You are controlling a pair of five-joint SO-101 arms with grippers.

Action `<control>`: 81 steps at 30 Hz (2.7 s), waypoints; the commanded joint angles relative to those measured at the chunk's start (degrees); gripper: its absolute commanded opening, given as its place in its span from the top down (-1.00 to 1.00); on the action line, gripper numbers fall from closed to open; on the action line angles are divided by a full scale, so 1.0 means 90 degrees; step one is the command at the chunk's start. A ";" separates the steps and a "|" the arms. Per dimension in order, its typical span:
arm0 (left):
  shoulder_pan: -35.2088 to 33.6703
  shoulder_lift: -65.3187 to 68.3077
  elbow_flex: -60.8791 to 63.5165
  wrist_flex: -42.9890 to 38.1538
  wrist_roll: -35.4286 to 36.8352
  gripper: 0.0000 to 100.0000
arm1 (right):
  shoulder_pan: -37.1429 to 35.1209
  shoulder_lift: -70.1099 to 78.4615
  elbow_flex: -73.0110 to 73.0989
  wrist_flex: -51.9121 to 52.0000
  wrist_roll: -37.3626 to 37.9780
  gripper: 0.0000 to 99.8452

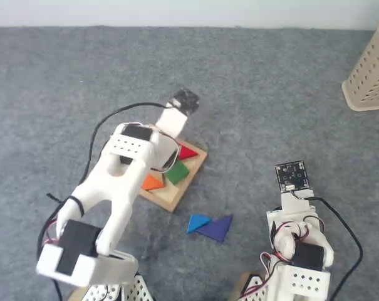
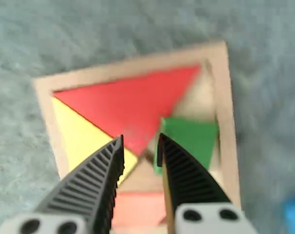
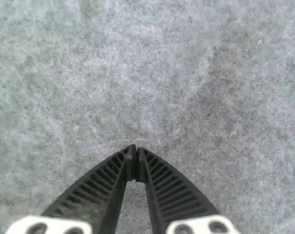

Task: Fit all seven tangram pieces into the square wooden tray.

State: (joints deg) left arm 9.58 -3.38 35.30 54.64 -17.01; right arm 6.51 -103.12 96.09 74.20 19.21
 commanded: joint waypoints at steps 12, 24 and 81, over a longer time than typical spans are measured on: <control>0.1114 -0.0469 0.1245 -0.2090 0.1172 0.78 | 0.0073 -0.0093 0.0039 -0.0083 0.0068 0.99; 0.1114 -0.0469 0.1236 -0.1915 0.1651 0.79 | 0.0073 -0.0093 0.0039 -0.0083 0.0068 0.99; 0.1641 0.0567 0.0249 -0.0322 0.1407 0.97 | 0.0073 -0.0093 0.0039 -0.0083 0.0068 0.99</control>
State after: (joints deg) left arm 24.53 3.12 38.11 48.40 -2.86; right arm 6.51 -103.12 96.09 74.20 19.21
